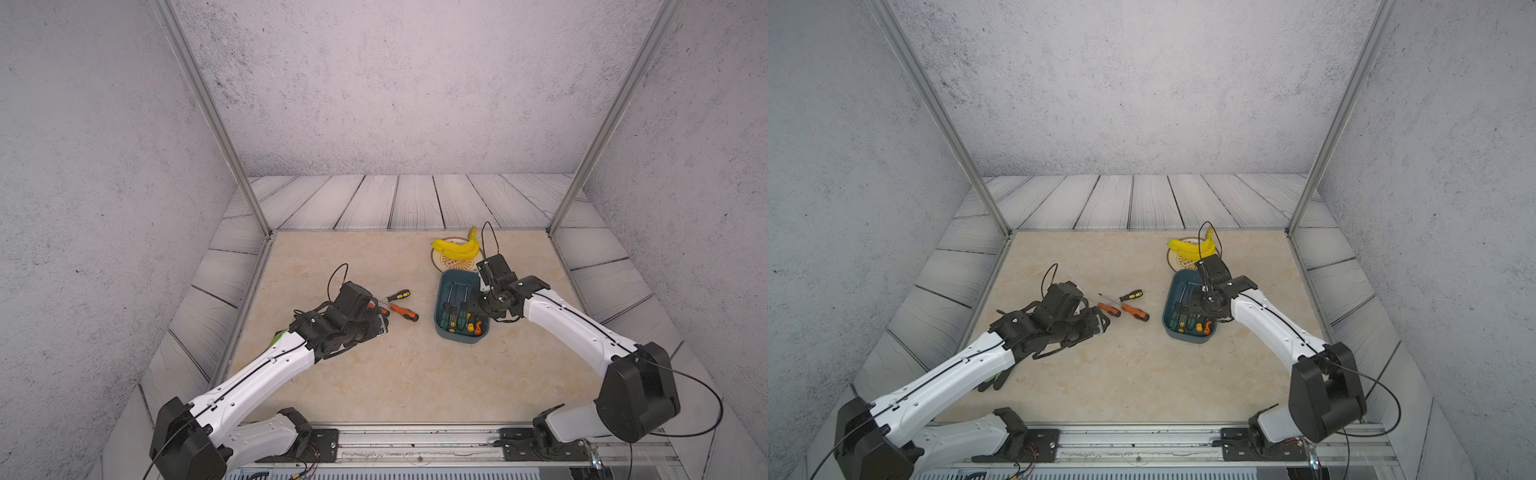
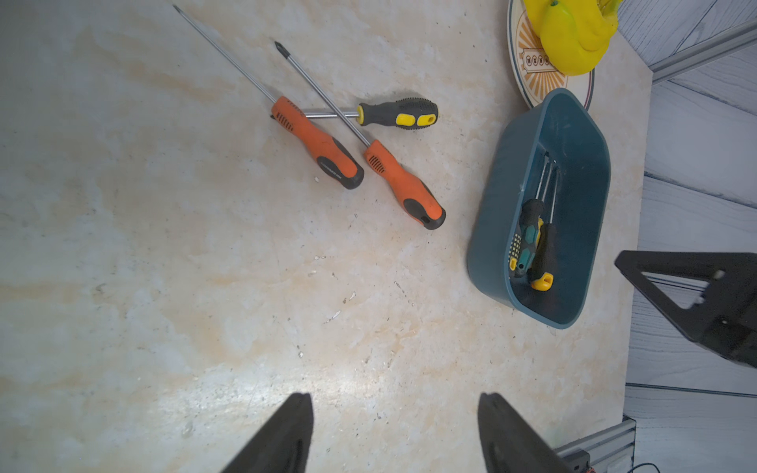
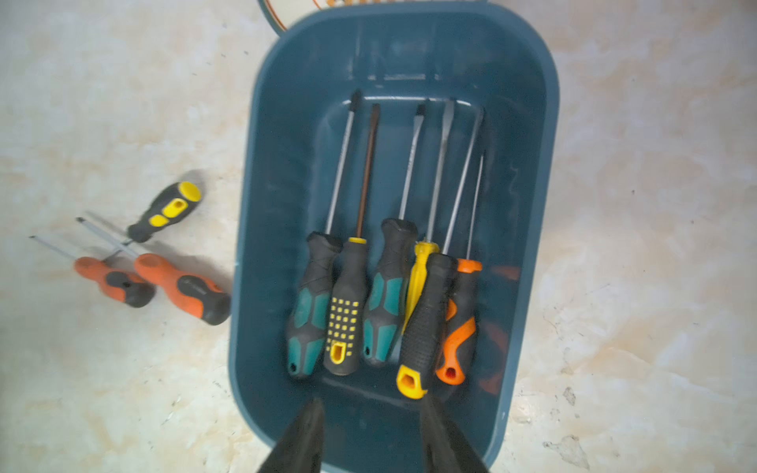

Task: Put the screwdriver on the desktop into the storage box
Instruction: Place the screwdriver in the storage box, then pick up the screwdriver from the center of the board.

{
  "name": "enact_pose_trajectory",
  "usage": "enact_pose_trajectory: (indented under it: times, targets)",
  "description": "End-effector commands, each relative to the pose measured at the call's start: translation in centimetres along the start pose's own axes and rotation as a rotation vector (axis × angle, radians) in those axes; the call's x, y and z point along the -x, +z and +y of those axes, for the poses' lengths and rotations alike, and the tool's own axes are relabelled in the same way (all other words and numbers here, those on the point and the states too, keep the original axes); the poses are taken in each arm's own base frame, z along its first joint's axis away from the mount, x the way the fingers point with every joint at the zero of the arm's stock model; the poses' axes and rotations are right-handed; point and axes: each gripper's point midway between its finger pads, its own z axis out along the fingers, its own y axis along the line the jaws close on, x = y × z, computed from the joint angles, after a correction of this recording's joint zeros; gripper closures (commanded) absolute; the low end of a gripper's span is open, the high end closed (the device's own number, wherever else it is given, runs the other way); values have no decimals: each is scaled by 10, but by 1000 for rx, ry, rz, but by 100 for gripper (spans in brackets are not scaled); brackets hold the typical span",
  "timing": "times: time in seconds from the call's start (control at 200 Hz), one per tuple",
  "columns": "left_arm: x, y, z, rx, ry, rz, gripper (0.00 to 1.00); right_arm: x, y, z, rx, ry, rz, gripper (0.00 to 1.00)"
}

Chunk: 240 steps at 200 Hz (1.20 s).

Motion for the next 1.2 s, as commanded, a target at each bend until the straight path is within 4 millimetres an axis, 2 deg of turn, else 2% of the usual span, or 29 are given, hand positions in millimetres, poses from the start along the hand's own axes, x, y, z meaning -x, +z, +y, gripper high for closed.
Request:
enact_pose_trajectory:
  times: [0.0, 0.335, 0.721, 1.196]
  targets:
    - [1, 3, 4, 17, -11, 9, 31, -16, -13, 8, 66, -42, 21, 56]
    - [14, 16, 12, 65, -49, 11, 32, -50, -37, 17, 184, -89, 35, 56]
    - [24, 44, 22, 109, -95, 53, 38, -84, -37, 18, 217, -115, 67, 57]
    - [34, 73, 35, 160, -139, 128, 39, -93, -39, 24, 228, -136, 66, 57]
